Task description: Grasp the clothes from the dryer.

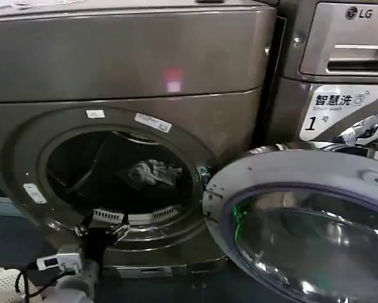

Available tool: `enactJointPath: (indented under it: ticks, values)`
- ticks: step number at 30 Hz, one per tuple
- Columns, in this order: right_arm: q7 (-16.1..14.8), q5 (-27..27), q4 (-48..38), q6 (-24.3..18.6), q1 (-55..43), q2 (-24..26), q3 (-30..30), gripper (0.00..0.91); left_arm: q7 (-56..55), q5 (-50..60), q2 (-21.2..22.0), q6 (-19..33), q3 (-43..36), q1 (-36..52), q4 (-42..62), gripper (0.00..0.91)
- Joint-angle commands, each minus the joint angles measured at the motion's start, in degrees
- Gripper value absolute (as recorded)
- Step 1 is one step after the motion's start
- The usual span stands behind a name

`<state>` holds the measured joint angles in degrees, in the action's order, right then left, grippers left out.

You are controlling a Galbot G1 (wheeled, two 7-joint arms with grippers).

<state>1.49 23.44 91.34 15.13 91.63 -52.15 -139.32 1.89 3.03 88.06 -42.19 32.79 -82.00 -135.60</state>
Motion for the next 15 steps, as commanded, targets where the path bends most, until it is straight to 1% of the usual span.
enactJointPath:
  ticks: [1, 5, 7, 8, 15]
  values:
    - [0.02, -0.05, -0.15, -0.1, 0.12, -0.03, -0.09, 0.907, -0.07, 0.09, 0.08, -2.81, -0.06, 0.0, 0.14, 0.907]
    - [-0.43, 0.16, -0.02, -2.07, 0.3, -0.49, 0.01, 0.907, -0.64, 0.16, 0.26, -2.81, -0.23, 1.07, 1.52, 0.907]
    - [-0.32, 0.41, 0.03, -2.25, 0.35, -0.67, -0.09, 0.907, -0.8, 1.42, 0.24, -2.81, -0.33, 2.02, 2.65, 0.907]
    - [-0.21, 0.44, -0.07, -2.32, 0.46, -0.77, -0.2, 0.907, -0.67, 2.02, 0.11, -1.55, -0.41, 3.41, 4.01, 0.907]
    - [-0.24, 0.47, -0.17, -3.35, 0.86, -1.65, -0.11, 0.907, -1.22, -0.45, 0.32, 1.7, -0.64, 12.17, 12.81, 0.907]
